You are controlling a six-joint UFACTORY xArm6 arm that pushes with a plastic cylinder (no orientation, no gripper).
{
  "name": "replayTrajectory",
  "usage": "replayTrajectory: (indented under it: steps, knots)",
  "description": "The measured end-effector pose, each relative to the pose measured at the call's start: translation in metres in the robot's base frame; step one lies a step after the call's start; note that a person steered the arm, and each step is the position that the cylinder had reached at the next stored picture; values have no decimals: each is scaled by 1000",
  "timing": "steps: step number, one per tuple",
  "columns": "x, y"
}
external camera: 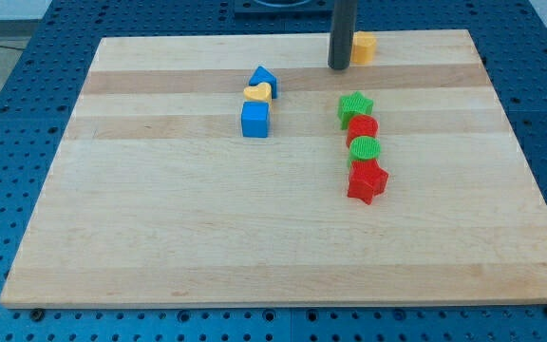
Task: Separate the blue triangle from the yellow heart
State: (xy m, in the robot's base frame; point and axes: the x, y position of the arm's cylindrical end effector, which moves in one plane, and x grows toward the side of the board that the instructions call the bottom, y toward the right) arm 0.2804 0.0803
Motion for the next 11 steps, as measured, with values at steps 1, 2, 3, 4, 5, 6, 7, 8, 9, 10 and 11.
replayTrajectory:
  steps: [1,2,3,4,5,6,7,8,9,10,11]
  knots:
    - [32,-16]
    - [54,-64]
    - [55,-100]
    - [55,-117]
    - [53,-125]
    - [38,-125]
    - [12,-125]
    - [-12,-125]
    - [-14,-144]
    - [-22,-164]
    - [-36,-161]
